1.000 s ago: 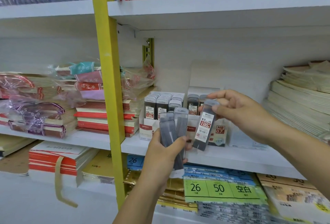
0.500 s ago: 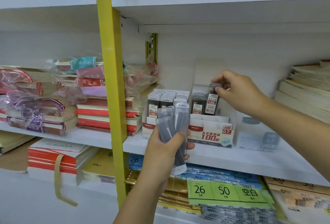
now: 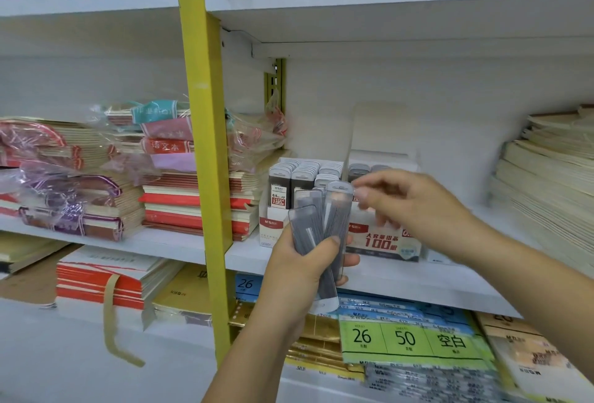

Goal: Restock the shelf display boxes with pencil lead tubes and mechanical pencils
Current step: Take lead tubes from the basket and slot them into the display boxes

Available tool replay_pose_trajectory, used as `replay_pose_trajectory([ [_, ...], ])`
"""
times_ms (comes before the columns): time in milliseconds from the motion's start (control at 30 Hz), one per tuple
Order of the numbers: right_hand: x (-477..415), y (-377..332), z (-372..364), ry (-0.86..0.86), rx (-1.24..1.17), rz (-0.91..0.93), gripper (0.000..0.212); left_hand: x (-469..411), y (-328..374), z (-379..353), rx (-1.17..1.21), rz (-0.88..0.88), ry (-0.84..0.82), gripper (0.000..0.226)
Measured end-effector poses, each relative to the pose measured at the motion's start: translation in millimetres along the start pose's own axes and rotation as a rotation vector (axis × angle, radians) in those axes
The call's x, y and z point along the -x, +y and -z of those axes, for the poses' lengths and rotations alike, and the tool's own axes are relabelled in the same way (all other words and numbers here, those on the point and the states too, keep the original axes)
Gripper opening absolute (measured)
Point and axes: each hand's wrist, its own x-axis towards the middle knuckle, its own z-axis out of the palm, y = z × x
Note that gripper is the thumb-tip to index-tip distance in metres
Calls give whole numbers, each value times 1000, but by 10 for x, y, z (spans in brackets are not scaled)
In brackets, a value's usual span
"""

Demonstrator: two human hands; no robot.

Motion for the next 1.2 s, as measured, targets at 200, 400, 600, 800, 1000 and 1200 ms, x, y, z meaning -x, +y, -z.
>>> replay_pose_trajectory([
  [200,119,56,-198,-16,-296,-117,16,68,16,-48,-29,-1,-73,31],
  [400,147,36,-100,-61,-443,-53,32,92,16,-16,-36,36,-67,51],
  [600,139,41,-18,-144,-349,-53,33,74,3,21,-41,64,-12,21],
  [800,134,112,60,-119,-398,-93,43,54,15,36,-61,5,8,29],
  [1000,-14,78,337,190,-259,1,29,38,14,5,-67,-21,3,39],
  [1200,-414,163,618,286,275,134,31,11,-4,-3,-127,-29,-11,22],
])
